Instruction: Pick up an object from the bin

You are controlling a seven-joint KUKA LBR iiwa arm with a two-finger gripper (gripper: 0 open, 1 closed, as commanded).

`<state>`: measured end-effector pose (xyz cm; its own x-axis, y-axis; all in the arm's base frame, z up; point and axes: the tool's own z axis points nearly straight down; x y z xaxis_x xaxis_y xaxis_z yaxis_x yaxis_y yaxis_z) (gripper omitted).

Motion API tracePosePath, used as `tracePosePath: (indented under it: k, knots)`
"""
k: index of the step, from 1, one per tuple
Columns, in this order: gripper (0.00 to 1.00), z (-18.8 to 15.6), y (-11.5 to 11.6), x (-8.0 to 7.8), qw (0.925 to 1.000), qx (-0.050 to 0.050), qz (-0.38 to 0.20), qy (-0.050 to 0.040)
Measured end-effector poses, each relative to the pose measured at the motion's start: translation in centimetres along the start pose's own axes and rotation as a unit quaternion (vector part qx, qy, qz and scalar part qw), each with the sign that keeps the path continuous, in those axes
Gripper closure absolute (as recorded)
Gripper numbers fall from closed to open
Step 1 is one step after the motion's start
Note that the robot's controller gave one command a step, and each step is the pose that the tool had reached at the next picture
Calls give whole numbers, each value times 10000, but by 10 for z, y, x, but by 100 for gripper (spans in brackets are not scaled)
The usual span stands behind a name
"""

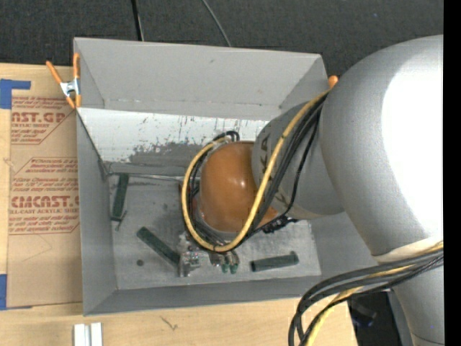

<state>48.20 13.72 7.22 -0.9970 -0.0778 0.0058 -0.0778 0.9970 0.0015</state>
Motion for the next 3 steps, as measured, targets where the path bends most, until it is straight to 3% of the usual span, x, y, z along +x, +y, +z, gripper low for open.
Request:
tracePosePath:
  k: [1, 2, 3]
  knots:
    - [100, 0, 0, 0, 10000, -2, 0, -3]
    - [100, -143, -23, -17, 10000, 5, -44, -39]
    - [100, -143, -23, -17, 10000, 3, -44, -38]
